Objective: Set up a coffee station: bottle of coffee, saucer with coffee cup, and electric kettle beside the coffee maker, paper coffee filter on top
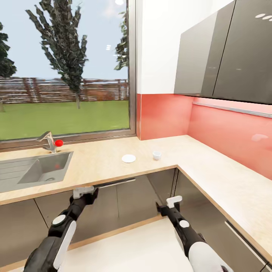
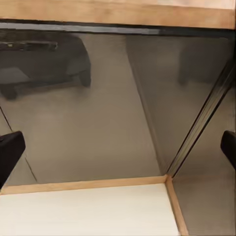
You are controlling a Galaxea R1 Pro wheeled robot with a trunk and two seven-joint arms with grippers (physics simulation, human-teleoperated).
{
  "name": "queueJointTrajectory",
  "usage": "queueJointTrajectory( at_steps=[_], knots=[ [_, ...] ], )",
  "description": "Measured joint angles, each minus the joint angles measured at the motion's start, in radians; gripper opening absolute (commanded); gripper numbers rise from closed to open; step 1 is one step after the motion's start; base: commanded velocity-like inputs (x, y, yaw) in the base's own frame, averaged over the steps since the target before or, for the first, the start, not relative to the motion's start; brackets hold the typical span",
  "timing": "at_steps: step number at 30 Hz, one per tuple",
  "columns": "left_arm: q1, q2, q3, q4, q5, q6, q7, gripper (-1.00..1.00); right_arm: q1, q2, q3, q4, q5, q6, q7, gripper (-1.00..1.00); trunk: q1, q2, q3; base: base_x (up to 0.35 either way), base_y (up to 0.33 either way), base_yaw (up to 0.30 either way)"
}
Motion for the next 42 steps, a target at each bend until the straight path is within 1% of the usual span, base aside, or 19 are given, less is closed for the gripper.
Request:
queueJointTrajectory(
  at_steps=[1, 2, 3, 5, 6, 7, 10, 11, 13, 14, 18, 19, 20, 22, 24, 27, 31, 34, 42],
  knots=[
    [-0.064, 0.000, 0.002, -0.012, 0.000, 0.095, -0.004, 1.00, -0.035, 0.000, 0.000, 0.001, -0.001, 0.003, 0.001, 1.00, 0.000, 0.000, 0.000, 0.000, 0.000, 0.000],
    [-0.151, -0.001, 0.003, -0.012, 0.003, 0.187, -0.005, 1.00, -0.074, 0.000, 0.000, 0.003, -0.001, 0.017, 0.001, 1.00, 0.000, 0.000, 0.000, 0.000, 0.000, 0.000],
    [-0.198, -0.003, 0.011, -0.005, 0.012, 0.253, -0.004, 1.00, -0.101, 0.000, 0.000, 0.003, -0.001, 0.054, 0.002, 1.00, 0.000, 0.000, 0.000, 0.000, 0.000, 0.000],
    [-0.265, -0.004, 0.034, 0.021, 0.034, 0.349, -0.003, 1.00, -0.138, 0.000, 0.000, 0.003, -0.002, 0.142, 0.002, 1.00, 0.000, 0.000, 0.000, 0.000, 0.000, 0.000],
    [-0.344, -0.001, 0.071, 0.077, 0.053, 0.455, -0.003, 1.00, -0.189, 0.000, 0.000, 0.003, -0.004, 0.261, 0.003, 1.00, 0.000, 0.001, 0.000, 0.000, 0.000, 0.000],
    [-0.412, 0.002, 0.093, 0.139, 0.061, 0.512, -0.005, 1.00, -0.234, 0.000, 0.000, 0.003, -0.005, 0.335, 0.002, 1.00, 0.000, 0.000, 0.000, 0.000, 0.000, 0.000],
    [-0.505, 0.018, 0.102, 0.224, 0.066, 0.572, -0.006, 1.00, -0.306, 0.000, 0.000, 0.005, -0.006, 0.420, 0.000, 1.00, 0.000, 0.000, 0.000, 0.000, 0.000, 0.000],
    [-0.520, 0.020, 0.102, 0.235, 0.066, 0.585, -0.006, 1.00, -0.319, 0.000, 0.000, 0.005, -0.006, 0.434, 0.000, 1.00, 0.000, 0.000, 0.000, 0.000, 0.000, 0.000],
    [-0.603, 0.027, 0.099, 0.290, 0.070, 0.686, -0.008, 1.00, -0.384, 0.000, 0.000, 0.008, -0.009, 0.541, 0.000, 1.00, 0.000, 0.000, 0.000, 0.000, 0.000, 0.000],
    [-0.619, 0.027, 0.099, 0.304, 0.069, 0.703, -0.008, 1.00, -0.398, 0.000, 0.000, 0.009, -0.012, 0.570, 0.000, 1.00, 0.000, 0.000, 0.000, 0.000, 0.000, 0.000],
    [-0.630, 0.030, 0.097, 0.319, 0.070, 0.726, -0.009, 1.00, -0.418, 0.000, -0.002, 0.023, -0.059, 0.628, 0.017, 1.00, 0.000, 0.000, 0.000, 0.000, 0.000, 0.000],
    [-0.627, 0.030, 0.096, 0.315, 0.070, 0.728, -0.009, 1.00, -0.420, 0.000, -0.001, 0.040, -0.082, 0.636, 0.059, 1.00, 0.000, 0.000, 0.000, 0.000, 0.000, 0.000],
    [-0.627, 0.030, 0.096, 0.313, 0.069, 0.728, -0.009, 1.00, -0.421, 0.000, -0.001, 0.045, -0.087, 0.638, 0.080, 1.00, 0.000, 0.000, 0.000, 0.000, 0.000, 0.000],
    [-0.622, 0.030, 0.095, 0.307, 0.068, 0.728, -0.009, 1.00, -0.422, 0.000, 0.001, 0.063, -0.102, 0.643, 0.208, 1.00, 0.000, 0.000, 0.000, 0.013, 0.000, 0.000],
    [-0.620, 0.030, 0.094, 0.306, 0.070, 0.728, -0.010, 1.00, -0.423, 0.000, 0.001, 0.068, -0.105, 0.643, 0.260, 1.00, 0.000, 0.000, 0.000, 0.164, 0.000, 0.000],
    [-0.620, 0.031, 0.095, 0.306, 0.073, 0.728, -0.020, 1.00, -0.423, 0.000, 0.001, 0.068, -0.106, 0.642, 0.273, 1.00, -0.001, 0.000, 0.000, 0.267, 0.000, 0.000],
    [-0.620, 0.036, 0.095, 0.306, 0.077, 0.726, -0.100, 1.00, -0.423, 0.000, 0.000, 0.066, -0.106, 0.643, 0.278, 1.00, -0.001, 0.000, 0.000, 0.317, 0.000, 0.000],
    [-0.620, 0.039, 0.095, 0.313, 0.074, 0.725, -0.137, 1.00, -0.422, 0.000, 0.000, 0.067, -0.105, 0.643, 0.278, 1.00, -0.001, 0.000, 0.000, 0.331, 0.000, 0.000],
    [-0.619, 0.038, 0.094, 0.322, 0.080, 0.724, -0.152, 1.00, -0.420, 0.000, 0.001, 0.070, -0.103, 0.642, 0.279, 1.00, -0.001, 0.000, 0.000, 0.334, 0.051, 0.000]
  ],
)
